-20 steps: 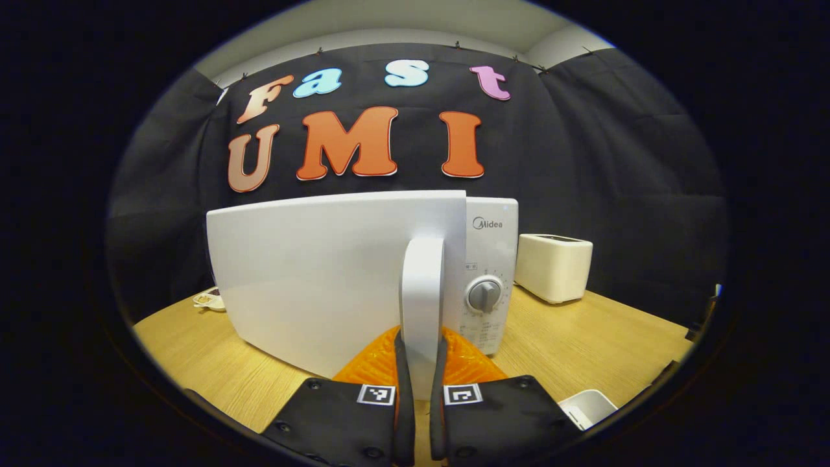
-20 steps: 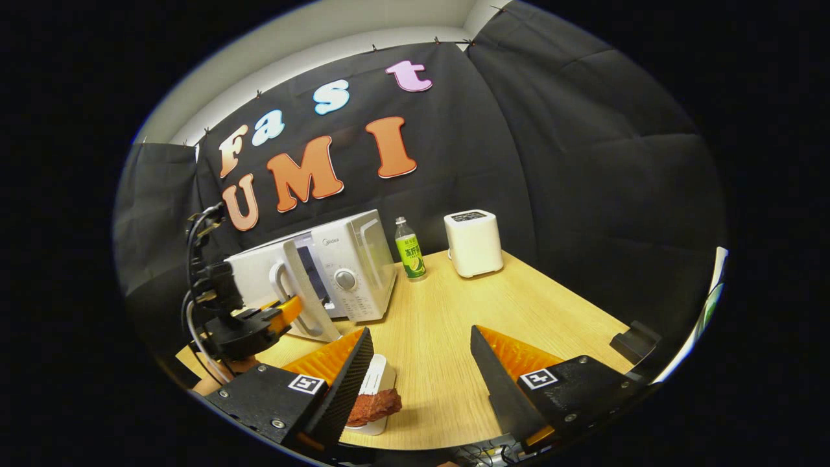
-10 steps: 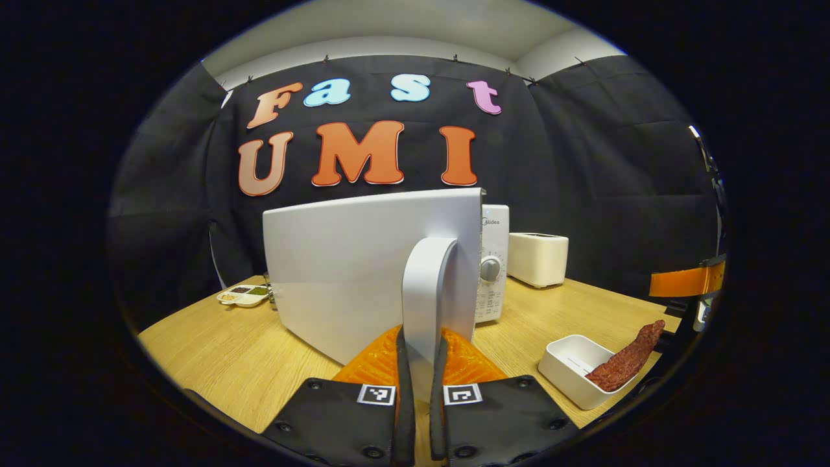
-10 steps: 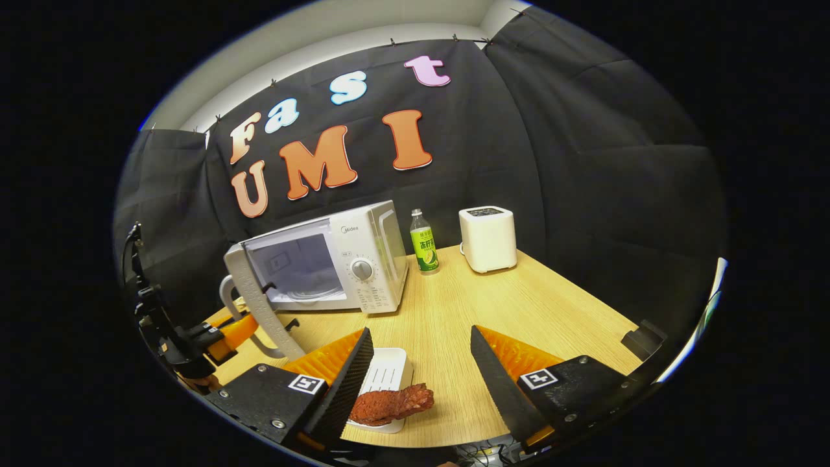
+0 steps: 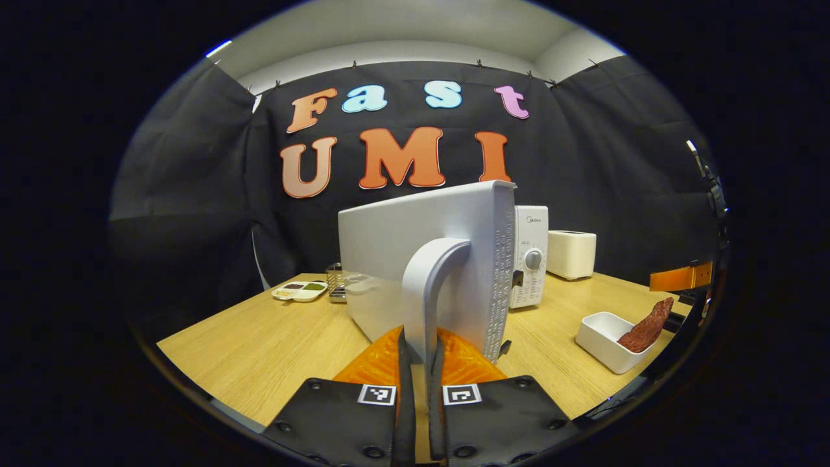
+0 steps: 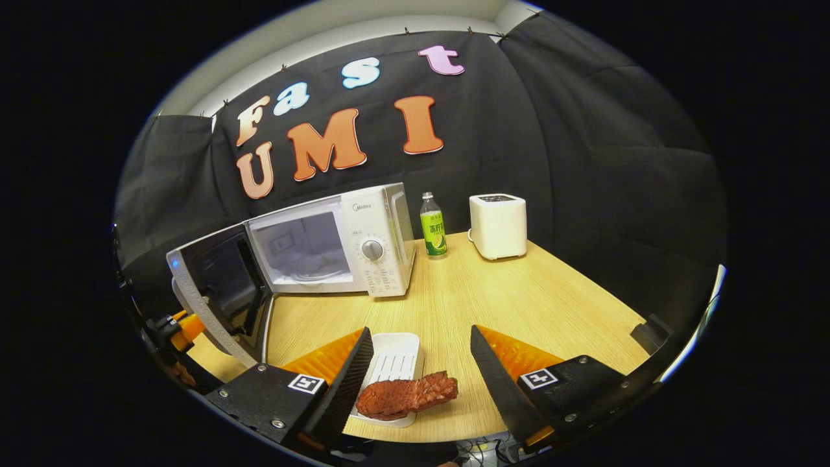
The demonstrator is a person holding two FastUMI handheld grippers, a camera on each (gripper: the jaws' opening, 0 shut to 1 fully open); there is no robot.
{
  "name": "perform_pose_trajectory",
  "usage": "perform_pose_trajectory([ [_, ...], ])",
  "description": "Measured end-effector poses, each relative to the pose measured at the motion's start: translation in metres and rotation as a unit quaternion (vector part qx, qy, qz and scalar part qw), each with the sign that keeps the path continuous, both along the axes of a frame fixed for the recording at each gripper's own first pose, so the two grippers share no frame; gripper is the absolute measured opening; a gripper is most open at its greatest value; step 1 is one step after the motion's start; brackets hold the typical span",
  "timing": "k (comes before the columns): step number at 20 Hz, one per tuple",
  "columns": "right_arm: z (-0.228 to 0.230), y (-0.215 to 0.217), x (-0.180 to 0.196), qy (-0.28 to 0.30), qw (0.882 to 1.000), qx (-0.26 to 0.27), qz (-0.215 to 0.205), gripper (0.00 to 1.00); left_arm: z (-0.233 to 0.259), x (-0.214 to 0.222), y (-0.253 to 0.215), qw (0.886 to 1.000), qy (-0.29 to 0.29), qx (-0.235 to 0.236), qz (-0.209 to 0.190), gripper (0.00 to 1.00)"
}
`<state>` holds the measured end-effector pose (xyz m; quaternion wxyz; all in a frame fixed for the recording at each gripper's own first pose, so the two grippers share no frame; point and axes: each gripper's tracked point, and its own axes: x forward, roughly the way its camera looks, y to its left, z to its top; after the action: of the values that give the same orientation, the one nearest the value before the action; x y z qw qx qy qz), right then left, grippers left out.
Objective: Open the microwave oven with the left hand, put the food in, and close the microwave oven.
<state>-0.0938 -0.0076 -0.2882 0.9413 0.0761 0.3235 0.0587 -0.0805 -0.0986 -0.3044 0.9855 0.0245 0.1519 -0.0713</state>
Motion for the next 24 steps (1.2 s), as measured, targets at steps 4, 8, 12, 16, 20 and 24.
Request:
perform_pose_trajectory([
  [4, -0.006, -0.001, -0.005, 0.011, 1.000, -0.011, -0.007, 0.94, 0.000, -0.009, 0.038, 1.000, 0.001, 0.006, 0.019, 0.12],
  [8, -0.015, -0.003, -0.008, 0.033, 0.999, -0.029, -0.014, 0.94, 0.004, -0.011, 0.075, 0.999, -0.010, 0.012, 0.031, 0.11],
  [12, -0.015, 0.004, -0.007, 0.048, 0.998, -0.028, -0.015, 0.94, 0.003, -0.012, 0.106, 1.000, -0.009, 0.001, 0.011, 0.11],
  [16, -0.026, 0.012, -0.015, 0.067, 0.997, -0.034, -0.013, 0.94, 0.002, -0.011, 0.134, 1.000, -0.007, -0.011, -0.020, 0.11],
  [20, -0.036, 0.011, -0.020, 0.079, 0.995, -0.045, -0.027, 0.94, -0.001, -0.009, 0.164, 0.999, 0.002, -0.031, -0.036, 0.11],
  [24, -0.043, 0.011, -0.024, 0.095, 0.994, -0.013, -0.057, 0.94, 0.002, -0.005, 0.173, 0.998, 0.001, -0.029, -0.054, 0.20],
])
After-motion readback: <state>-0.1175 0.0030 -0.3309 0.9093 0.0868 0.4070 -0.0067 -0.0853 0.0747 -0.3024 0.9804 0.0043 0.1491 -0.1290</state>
